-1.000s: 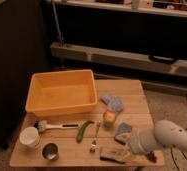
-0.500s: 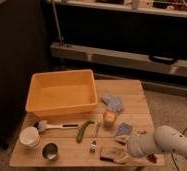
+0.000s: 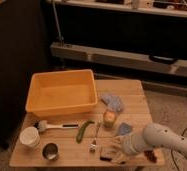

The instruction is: Place eraser in tray

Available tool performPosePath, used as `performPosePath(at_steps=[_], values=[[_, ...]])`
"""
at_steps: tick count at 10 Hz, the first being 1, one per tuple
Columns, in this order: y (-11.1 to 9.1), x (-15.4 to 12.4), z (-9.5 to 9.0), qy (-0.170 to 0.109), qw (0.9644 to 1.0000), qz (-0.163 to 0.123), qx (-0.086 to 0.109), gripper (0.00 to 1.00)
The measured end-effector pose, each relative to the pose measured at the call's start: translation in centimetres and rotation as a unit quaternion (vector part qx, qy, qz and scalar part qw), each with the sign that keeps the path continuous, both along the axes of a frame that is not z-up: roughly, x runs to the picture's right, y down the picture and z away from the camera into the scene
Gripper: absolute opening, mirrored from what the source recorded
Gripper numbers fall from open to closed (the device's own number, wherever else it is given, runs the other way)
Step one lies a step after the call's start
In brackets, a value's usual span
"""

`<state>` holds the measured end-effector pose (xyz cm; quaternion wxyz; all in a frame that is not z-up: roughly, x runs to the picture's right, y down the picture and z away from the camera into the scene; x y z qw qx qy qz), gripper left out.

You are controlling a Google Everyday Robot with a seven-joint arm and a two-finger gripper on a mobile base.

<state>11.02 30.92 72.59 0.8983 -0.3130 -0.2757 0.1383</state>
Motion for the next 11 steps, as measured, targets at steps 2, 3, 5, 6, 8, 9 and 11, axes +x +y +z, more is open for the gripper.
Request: performPosePath(at_steps=[2,3,5,6,8,9,11], values=[[0.8,0.3,0.6,0.002,1.0,0.0,-0.004,0.61],[0.9,0.3,0.8,0.002,1.0,-0.002,-0.005,0.52],[1.0,0.1,1.2,0.003,1.0,-0.003,-0.008,0.34],[0.7,0.3,1.0,0.005,0.9999,0.001,-0.011,0.22],[-0.7,1.1,-0.1,0.003,0.9997,0.02,-0.012,0.05],[-2.4,1.9,-1.2,0.001,0.9994,0.033,-0.01,0.0],[-6.2,3.0,-3.5,0.004,0.9991,0.04,-0.01,0.0]])
